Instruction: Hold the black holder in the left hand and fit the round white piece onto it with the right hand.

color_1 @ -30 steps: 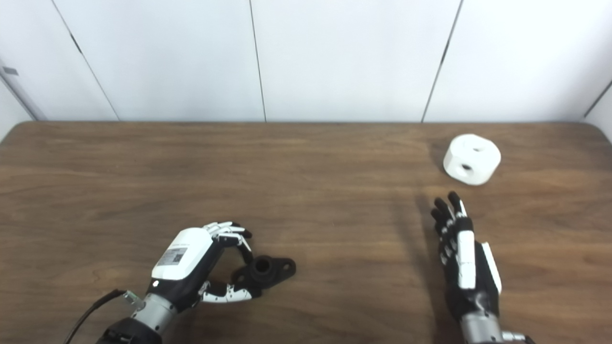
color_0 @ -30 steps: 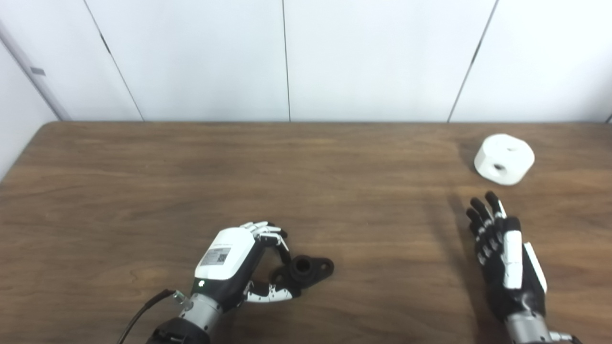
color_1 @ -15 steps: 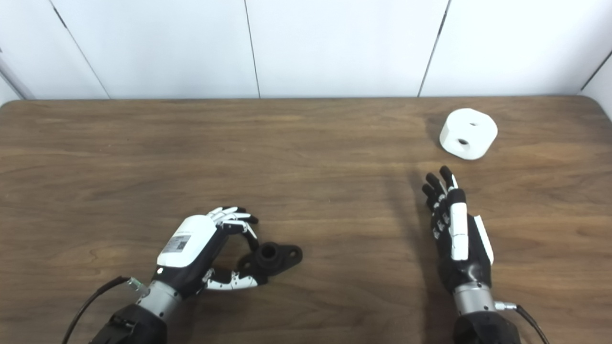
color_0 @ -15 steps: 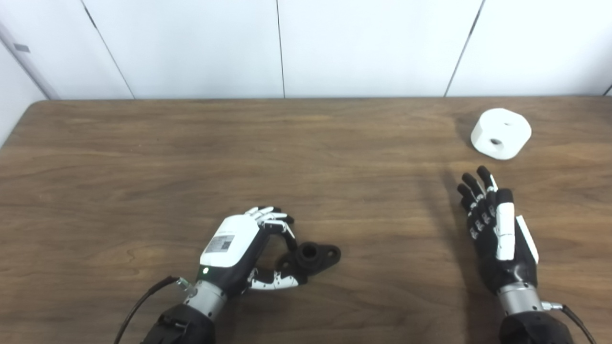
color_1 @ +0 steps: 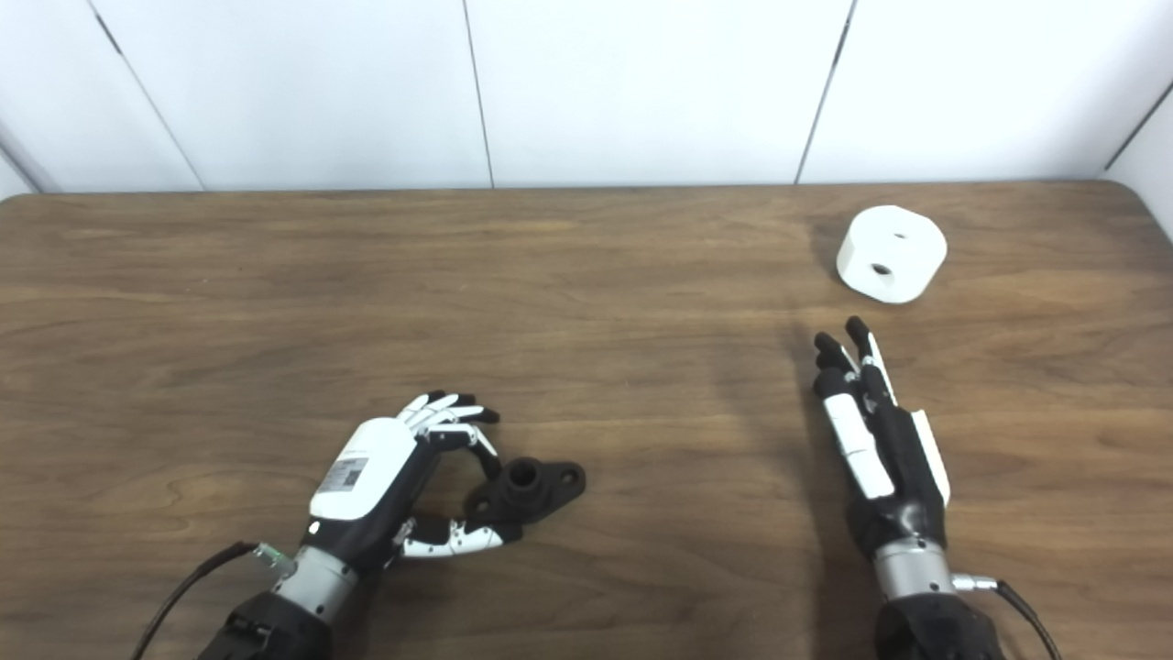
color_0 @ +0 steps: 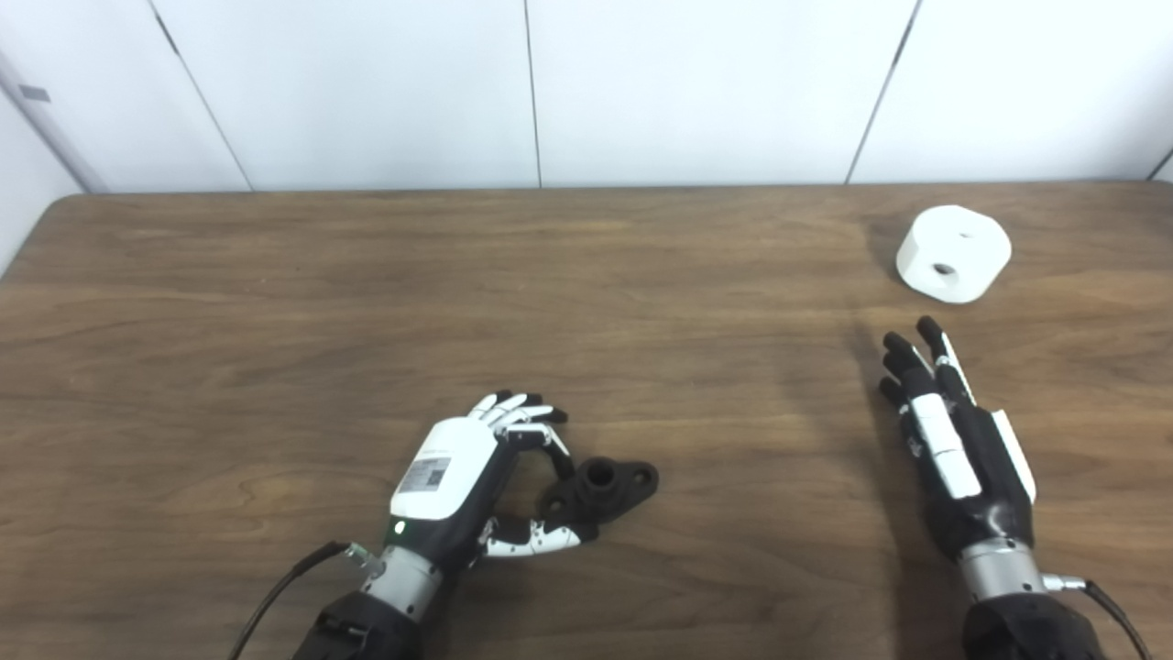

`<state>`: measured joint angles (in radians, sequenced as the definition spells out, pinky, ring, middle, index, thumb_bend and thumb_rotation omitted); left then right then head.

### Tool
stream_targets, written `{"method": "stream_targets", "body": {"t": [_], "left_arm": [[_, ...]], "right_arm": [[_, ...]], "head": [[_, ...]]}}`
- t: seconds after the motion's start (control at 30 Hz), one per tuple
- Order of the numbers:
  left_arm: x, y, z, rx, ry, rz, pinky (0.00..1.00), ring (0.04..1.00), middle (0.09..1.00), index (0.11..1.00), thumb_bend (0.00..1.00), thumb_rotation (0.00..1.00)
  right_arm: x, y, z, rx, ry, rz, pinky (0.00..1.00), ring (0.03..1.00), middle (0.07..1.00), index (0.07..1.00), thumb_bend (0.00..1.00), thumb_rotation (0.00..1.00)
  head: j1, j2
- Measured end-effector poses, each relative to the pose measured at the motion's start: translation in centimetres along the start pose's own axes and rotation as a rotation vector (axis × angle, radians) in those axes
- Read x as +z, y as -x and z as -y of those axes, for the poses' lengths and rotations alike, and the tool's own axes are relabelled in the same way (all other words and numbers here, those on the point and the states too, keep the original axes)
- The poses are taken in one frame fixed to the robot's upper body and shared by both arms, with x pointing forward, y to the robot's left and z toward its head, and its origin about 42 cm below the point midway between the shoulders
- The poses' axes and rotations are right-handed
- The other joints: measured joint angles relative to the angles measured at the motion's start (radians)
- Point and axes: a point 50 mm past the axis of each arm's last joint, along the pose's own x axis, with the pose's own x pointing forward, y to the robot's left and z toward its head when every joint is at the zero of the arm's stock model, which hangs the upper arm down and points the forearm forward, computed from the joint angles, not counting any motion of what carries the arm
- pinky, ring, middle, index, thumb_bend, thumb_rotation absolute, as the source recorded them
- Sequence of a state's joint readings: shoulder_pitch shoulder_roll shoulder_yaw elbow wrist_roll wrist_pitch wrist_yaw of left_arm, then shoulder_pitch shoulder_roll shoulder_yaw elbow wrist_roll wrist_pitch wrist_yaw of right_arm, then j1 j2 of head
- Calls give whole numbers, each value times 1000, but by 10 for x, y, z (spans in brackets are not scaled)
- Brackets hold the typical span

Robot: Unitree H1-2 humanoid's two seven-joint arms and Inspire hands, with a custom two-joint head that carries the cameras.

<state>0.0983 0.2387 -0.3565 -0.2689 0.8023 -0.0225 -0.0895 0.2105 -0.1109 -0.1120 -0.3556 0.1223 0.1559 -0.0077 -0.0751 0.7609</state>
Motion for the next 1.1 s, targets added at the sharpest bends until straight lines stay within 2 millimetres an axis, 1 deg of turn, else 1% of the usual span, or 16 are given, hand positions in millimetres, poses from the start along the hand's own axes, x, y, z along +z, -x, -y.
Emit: {"method": "stream_targets", "body": {"t": [0.03,0.07,0.1,0.2,0.27,0.3,0.37,0.43,0.5,0.6,0.67,0.73,0.8,0.87,0.97,1.1], "left_arm": [[-1,0,1,1,2,0,944,892,812,488,518,46],[-2,-1,1,2,4,1,943,892,812,488,518,46],[-2,-1,2,2,5,3,938,891,812,488,518,46],[-3,-2,2,5,3,11,930,889,812,488,518,47],[-5,-3,2,3,-2,16,925,885,810,488,518,47],[-6,-2,2,6,-4,15,923,884,810,488,518,47],[-10,-2,2,10,-11,9,923,884,811,488,518,47],[-11,-2,2,9,-12,7,922,884,809,488,519,47],[-10,-2,2,10,-12,7,922,884,807,488,519,47],[-10,-2,2,10,-11,11,920,883,805,488,518,47],[-10,-2,2,11,-7,14,917,880,803,488,519,46],[-11,-2,2,12,-3,15,910,874,798,487,519,46],[-11,-2,1,17,-2,15,907,869,793,487,519,46],[-12,-1,1,20,-1,11,907,868,792,487,519,46],[-13,0,0,23,-1,4,902,864,790,487,519,45],[-15,2,-2,27,-4,-1,895,859,786,487,518,44]], "right_arm": [[0,0,1,-7,44,4,954,941,918,995,631,622],[1,0,1,-16,99,11,942,930,915,998,633,630],[3,0,2,-26,161,19,941,919,914,999,630,628],[13,1,7,-42,326,67,966,909,915,1000,652,568],[19,5,18,-29,419,83,976,909,913,998,674,511],[22,7,24,-38,453,86,979,910,913,995,680,493],[27,6,34,-65,503,84,967,921,919,990,690,477],[36,4,38,-91,547,89,955,927,935,995,701,481],[44,-4,41,-112,589,104,936,920,944,996,708,486],[62,-18,44,-132,640,143,970,945,954,987,721,453],[73,-30,45,-153,665,171,925,932,945,978,739,430],[82,-38,47,-169,710,202,896,923,943,976,748,404],[87,-44,48,-183,743,212,886,925,945,976,761,392],[92,-49,51,-194,779,215,872,924,939,970,766,384],[96,-58,57,-201,836,203,891,950,949,971,760,348],[107,-74,62,-187,872,187,853,955,954,957,758,317]], "head": [[-8,-6],[-8,-6],[-24,-17],[-43,-25],[-70,-34],[-71,-34],[-78,-38],[-92,-51],[-129,-61],[-152,-68],[-199,-80],[-213,-83],[-241,-94],[-241,-94],[-264,-103],[-282,-112]]}}
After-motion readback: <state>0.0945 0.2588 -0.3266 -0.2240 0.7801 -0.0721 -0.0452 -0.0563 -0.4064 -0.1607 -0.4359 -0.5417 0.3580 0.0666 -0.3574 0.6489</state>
